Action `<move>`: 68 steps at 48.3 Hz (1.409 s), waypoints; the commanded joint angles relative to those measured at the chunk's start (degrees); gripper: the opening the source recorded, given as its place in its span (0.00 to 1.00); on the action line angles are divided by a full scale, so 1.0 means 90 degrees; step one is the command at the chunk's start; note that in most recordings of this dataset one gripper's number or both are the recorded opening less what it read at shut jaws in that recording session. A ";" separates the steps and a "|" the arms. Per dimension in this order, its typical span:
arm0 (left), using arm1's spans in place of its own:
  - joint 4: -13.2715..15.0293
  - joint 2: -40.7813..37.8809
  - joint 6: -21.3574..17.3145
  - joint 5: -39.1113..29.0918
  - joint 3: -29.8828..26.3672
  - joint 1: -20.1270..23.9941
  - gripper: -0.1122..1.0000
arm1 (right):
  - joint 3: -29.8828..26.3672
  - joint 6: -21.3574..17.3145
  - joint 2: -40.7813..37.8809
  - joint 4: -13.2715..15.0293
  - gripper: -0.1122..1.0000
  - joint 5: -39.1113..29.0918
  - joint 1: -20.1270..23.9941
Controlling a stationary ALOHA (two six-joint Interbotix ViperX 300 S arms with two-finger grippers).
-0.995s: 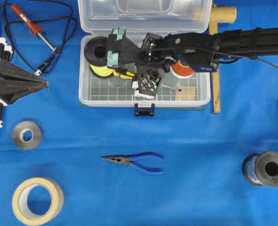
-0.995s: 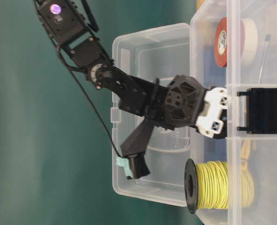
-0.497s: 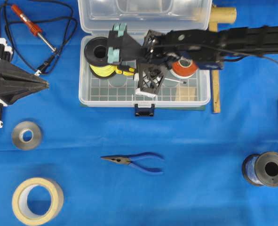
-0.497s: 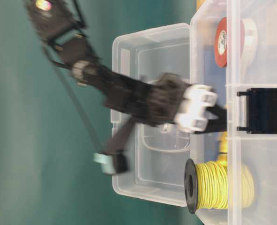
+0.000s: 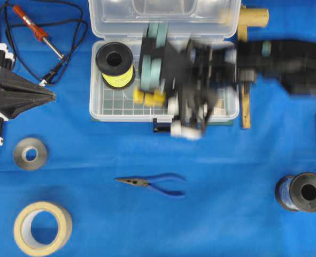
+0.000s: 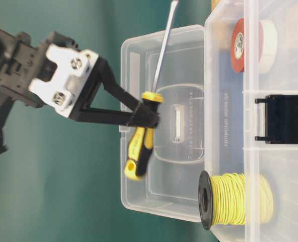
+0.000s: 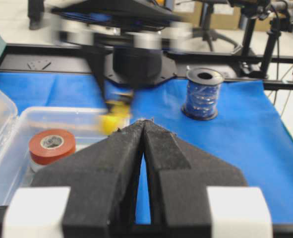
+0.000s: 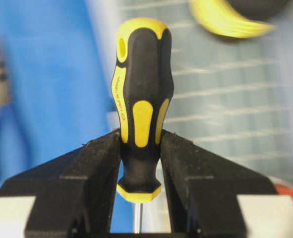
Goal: Pick the screwdriver from the toolbox among several items.
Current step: 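Carry the screwdriver out of the toolbox toward the blue pliers, then release the screwdriver on the table and raise the right gripper away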
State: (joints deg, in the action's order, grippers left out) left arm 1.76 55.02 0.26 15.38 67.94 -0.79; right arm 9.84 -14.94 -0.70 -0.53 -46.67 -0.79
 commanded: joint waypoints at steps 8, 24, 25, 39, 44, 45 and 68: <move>0.0010 -0.0049 -0.0010 0.0068 -0.0049 -0.0010 0.10 | -0.0205 -0.0625 -0.0488 0.0254 0.33 0.0762 0.0879; 0.0010 -0.0049 0.0000 0.0107 -0.0049 -0.0010 0.10 | -0.0684 -0.0918 -0.2031 0.0283 0.33 0.1006 0.1035; 0.0010 -0.0049 0.0000 0.0107 -0.0049 -0.0010 0.10 | -0.0713 -0.0918 -0.2100 0.0283 0.33 0.1016 0.1045; 0.0010 -0.0049 0.0010 0.0059 -0.0039 -0.0010 0.10 | -0.0811 -0.0928 -0.2627 0.0225 0.33 0.1367 0.1074; 0.0010 -0.0049 0.0010 0.0049 -0.0039 -0.0010 0.10 | -0.0811 -0.0928 -0.2676 0.0117 0.33 0.1387 0.1074; 0.0010 -0.0039 0.0010 0.0049 -0.0039 -0.0010 0.10 | -0.0811 -0.0928 -0.2686 0.0098 0.33 0.1387 0.1074; 0.0010 0.0010 0.0010 -0.0059 -0.0039 -0.0010 0.10 | -0.0752 -0.0957 -0.1797 0.0205 0.80 0.0410 0.1035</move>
State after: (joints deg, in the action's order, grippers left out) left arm 1.76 55.20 0.35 14.68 68.12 -0.70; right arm 3.96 -23.47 -22.85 0.35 -41.31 8.53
